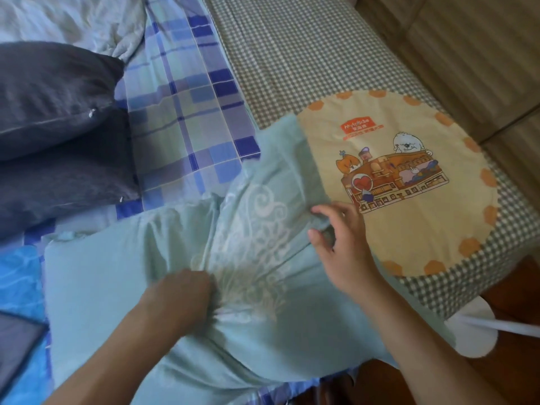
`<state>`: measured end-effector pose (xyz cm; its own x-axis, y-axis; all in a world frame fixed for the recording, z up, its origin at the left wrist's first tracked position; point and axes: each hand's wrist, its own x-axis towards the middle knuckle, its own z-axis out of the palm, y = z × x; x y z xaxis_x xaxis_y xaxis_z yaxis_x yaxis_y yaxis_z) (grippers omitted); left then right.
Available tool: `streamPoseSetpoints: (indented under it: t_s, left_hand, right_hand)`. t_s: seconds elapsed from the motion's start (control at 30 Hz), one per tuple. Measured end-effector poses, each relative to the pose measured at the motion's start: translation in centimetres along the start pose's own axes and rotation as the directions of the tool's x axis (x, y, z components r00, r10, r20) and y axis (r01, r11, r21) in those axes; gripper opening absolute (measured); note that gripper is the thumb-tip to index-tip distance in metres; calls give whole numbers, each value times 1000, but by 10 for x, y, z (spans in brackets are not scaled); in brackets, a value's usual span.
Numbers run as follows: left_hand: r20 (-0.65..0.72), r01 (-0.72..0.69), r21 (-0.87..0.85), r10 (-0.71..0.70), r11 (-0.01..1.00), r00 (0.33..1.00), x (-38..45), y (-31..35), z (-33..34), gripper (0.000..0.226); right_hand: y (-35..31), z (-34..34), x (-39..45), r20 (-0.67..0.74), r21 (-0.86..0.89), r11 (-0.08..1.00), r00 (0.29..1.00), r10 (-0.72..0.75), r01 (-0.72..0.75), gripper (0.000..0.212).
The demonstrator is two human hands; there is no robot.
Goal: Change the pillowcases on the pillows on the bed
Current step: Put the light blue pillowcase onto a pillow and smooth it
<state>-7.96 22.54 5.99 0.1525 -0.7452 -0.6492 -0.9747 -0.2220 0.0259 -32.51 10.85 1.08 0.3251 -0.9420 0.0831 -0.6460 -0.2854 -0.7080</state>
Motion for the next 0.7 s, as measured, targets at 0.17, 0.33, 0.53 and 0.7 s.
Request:
streamPoseSetpoints:
  t_s: [0.17, 0.33, 0.53, 0.7]
  left_hand:
    - [-307, -144, 66, 158, 987, 939, -1, -7, 18, 29]
    - [-478, -128, 80, 151, 989, 865, 24, 1, 23, 11]
    - [-715, -136, -146, -10, 980, 699, 26, 28, 43, 18]
    - [-717, -306, -138, 118, 942, 687, -39, 56, 100, 31]
  right_hand:
    - [15, -5, 10, 114, -323, 936, 976, 188, -142, 60]
    - [9, -23, -20, -203, -307, 935, 972, 117, -177, 44]
    - [58, -19, -126, -295, 204, 612, 548, 782, -764, 44]
    - [56, 9, -165, 95, 792, 33, 176, 980, -610, 29]
